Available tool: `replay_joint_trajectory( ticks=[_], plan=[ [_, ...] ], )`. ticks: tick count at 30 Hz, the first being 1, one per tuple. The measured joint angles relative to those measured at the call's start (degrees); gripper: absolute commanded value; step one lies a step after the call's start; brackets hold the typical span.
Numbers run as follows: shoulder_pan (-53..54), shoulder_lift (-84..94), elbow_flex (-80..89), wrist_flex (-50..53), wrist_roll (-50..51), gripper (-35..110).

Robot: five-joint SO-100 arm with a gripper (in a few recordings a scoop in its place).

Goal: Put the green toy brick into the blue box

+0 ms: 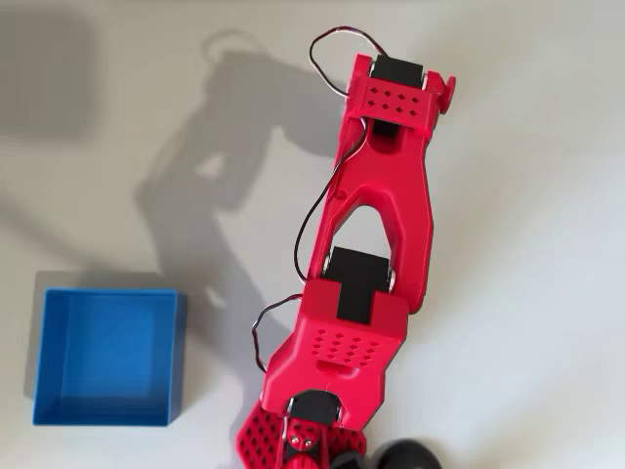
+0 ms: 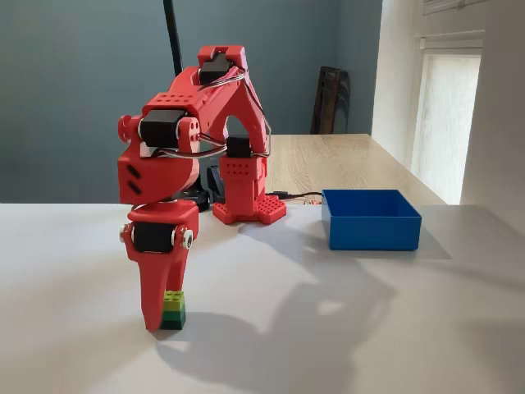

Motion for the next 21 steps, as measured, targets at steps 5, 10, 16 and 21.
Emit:
replay_joint_trajectory(
  ticks=[5,10,16,21],
  plan=[
    [0.0,-0.1,-0.1,-1.7,1.2,0],
    [0.0,-0.2,-0.8,-1.8,2.5,0],
    [0.0,-0.2,-2.5,-1.4,2.3,0],
    [0.0,-0.2,-2.5,-0.6,1.1,0]
  ],
)
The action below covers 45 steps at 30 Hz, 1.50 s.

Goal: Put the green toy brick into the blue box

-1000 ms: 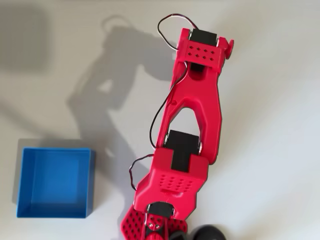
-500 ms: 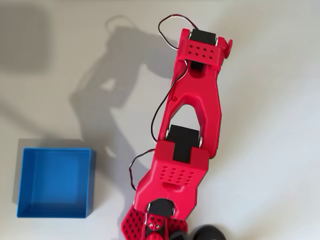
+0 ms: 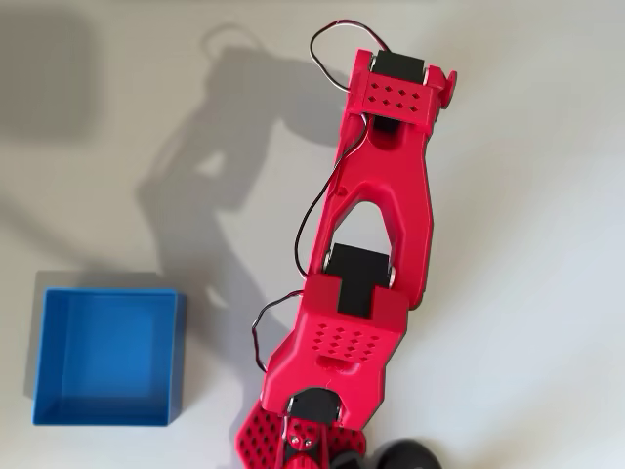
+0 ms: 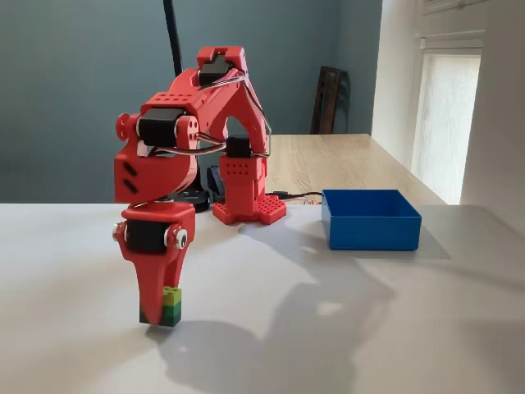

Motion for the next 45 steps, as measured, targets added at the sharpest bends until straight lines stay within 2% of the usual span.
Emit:
replay_joint_trajectory(
  ticks=[9,14,23,29,34,45],
  plan=[
    [-1.6,0.0,-4.0,8.0,-0.4,0],
    [-4.1,1.5,-4.8,9.1,-0.8,0],
    [-10.5,14.8,-4.6,12.9,-2.2,0],
    [-16.9,23.6,1.3,13.1,-3.5,0],
    [-22.7,28.2,3.8,15.7,-4.0,0],
    [-51.2,31.5,4.0,25.0,-1.1,0]
  ],
)
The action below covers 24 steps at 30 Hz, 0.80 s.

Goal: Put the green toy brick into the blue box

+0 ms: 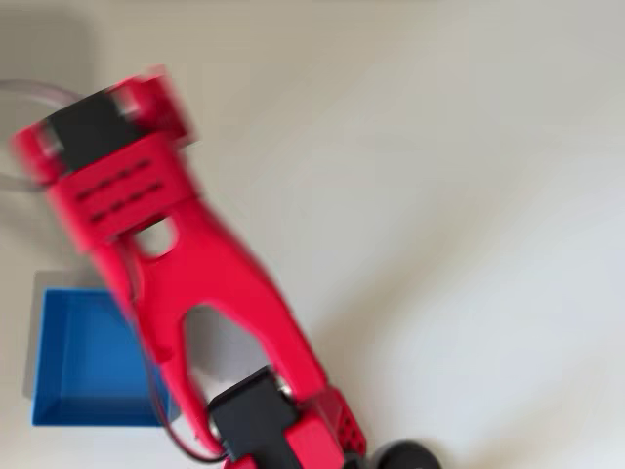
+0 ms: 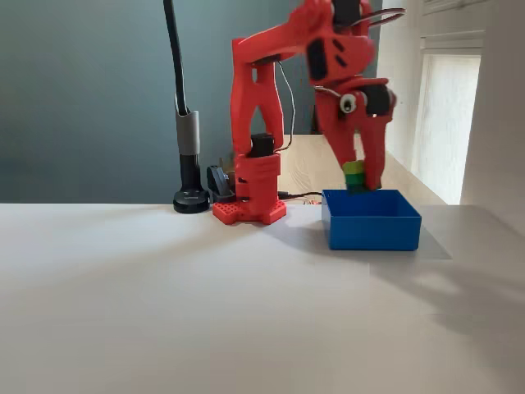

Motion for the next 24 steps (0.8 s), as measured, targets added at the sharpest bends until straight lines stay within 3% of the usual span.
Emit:
replay_joint_trajectory(
  ticks=[5,13,24],
  plan=[
    [-11.5,0.0,-0.7,4.8,1.6,0],
    [-21.5,0.0,-1.8,10.8,4.9,0],
    [-25.3,0.1,-3.3,13.6,6.9,0]
  ],
)
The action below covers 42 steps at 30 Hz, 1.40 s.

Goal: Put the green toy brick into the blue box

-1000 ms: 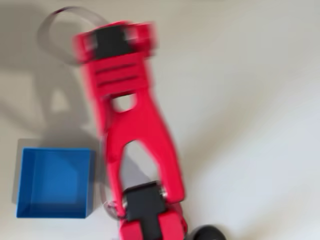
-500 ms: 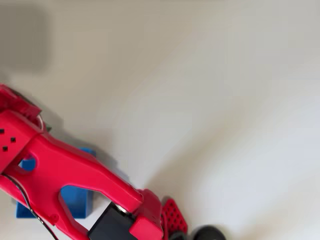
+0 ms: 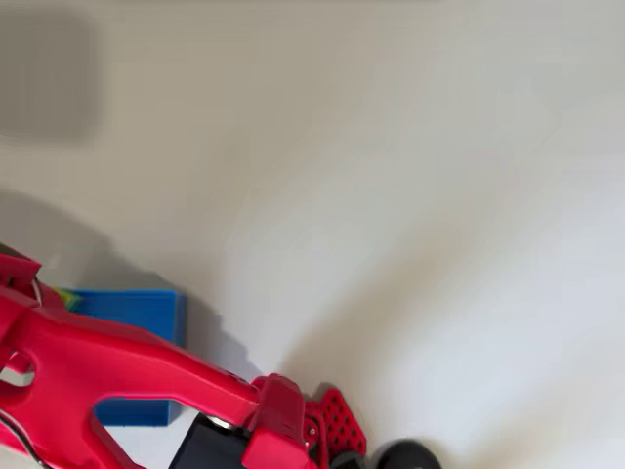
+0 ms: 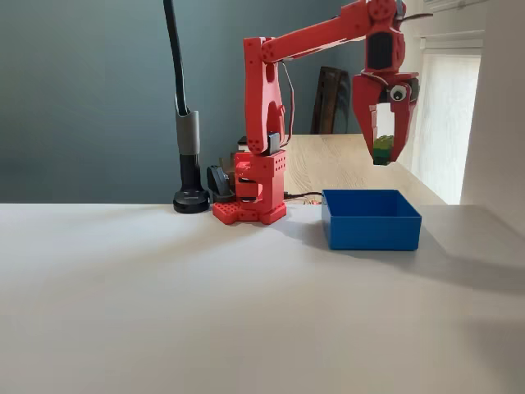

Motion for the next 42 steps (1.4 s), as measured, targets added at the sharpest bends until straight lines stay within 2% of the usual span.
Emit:
replay_joint_trajectory(
  ticks=[9,18,31,36,42],
  plan=[
    [-1.8,-0.4,2.9,0.8,2.4,0],
    [-1.8,-11.0,2.9,0.8,5.0,0],
    [-1.9,-14.9,3.1,-1.6,1.6,1],
    [-2.6,-14.9,4.0,-2.2,-0.4,21],
    [-2.7,-14.9,5.0,-2.4,-1.8,24]
  ],
)
